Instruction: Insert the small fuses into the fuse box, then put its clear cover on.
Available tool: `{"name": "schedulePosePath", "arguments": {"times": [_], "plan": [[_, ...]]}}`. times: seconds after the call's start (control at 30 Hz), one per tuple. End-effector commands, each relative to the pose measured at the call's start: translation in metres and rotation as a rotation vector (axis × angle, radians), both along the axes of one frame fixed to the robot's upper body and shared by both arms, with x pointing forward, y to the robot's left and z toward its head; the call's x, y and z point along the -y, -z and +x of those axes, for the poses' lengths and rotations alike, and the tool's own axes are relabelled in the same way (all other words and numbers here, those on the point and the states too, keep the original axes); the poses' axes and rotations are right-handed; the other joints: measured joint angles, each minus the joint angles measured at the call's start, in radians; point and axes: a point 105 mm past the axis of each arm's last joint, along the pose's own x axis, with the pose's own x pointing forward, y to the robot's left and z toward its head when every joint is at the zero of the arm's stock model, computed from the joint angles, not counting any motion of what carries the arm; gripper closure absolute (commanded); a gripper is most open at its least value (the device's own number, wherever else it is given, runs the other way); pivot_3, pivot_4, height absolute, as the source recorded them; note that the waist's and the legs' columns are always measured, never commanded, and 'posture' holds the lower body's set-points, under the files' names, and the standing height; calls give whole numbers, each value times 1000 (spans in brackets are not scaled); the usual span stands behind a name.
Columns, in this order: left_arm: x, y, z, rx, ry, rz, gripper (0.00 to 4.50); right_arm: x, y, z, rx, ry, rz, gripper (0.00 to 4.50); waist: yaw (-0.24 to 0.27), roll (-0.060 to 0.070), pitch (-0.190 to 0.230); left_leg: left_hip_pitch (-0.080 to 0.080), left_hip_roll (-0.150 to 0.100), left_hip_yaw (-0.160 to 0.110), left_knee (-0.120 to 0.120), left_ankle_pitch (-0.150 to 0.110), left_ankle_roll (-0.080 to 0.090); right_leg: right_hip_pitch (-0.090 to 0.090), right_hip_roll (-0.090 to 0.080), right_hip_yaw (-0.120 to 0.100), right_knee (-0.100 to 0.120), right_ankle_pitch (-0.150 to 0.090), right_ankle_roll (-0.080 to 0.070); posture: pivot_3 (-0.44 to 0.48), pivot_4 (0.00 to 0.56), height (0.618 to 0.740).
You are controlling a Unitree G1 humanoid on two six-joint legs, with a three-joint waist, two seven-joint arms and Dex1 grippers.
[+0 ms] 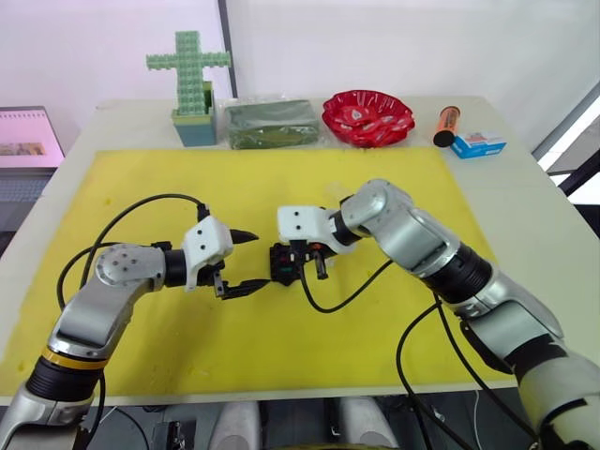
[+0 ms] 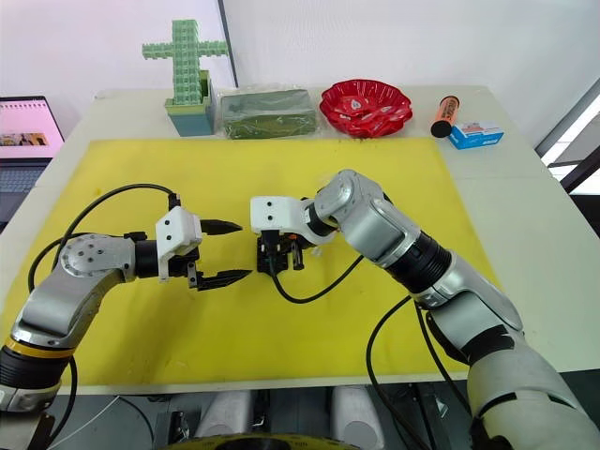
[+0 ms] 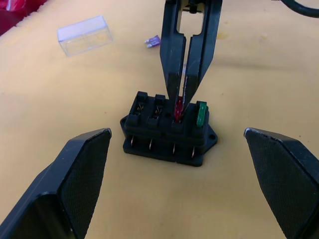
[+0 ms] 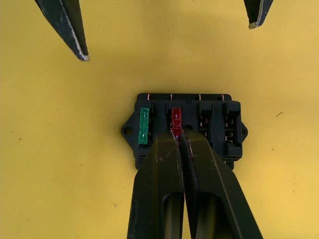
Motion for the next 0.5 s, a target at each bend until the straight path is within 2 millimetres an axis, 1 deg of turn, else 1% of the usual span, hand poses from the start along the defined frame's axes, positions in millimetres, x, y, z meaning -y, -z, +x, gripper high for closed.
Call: {"name": "schedulePosePath", "arguments": {"times": [0.03,0.13,0.37,0.4,0.43,0.47,0.5], "plan": [[6,-5,-3,27,22,1,0,2,13,-2,-32,21,-39,4455,0,0,0,0,0,0,0,0,0,0,0,0,0,0,0,0,150,740],[6,-5,-3,27,22,1,0,1,9,-3,-29,18,-30,4455,0,0,0,0,0,0,0,0,0,0,0,0,0,0,0,0,150,740],[6,-4,-2,29,24,2,0,1,7,-2,-26,24,-27,4455,0,0,0,0,0,0,0,0,0,0,0,0,0,0,0,0,150,740],[7,-4,-2,30,25,2,0,1,7,-2,-27,24,-25,3995,0,0,0,0,0,0,0,0,0,0,0,0,0,0,0,0,150,740],[7,-4,-1,30,25,0,0,1,6,-2,-27,24,-25,3866,0,0,0,0,0,0,0,0,0,0,0,0,0,0,0,0,150,740],[7,-4,-1,30,25,0,0,1,6,-2,-26,23,-24,3532,1,0,0,0,0,0,0,0,0,0,0,0,0,0,0,0,150,740],[7,-4,-1,31,24,-1,0,0,5,-3,-31,24,-18,3289,3,0,0,-1,0,0,0,0,0,-1,0,0,0,0,0,0,150,740]]}}
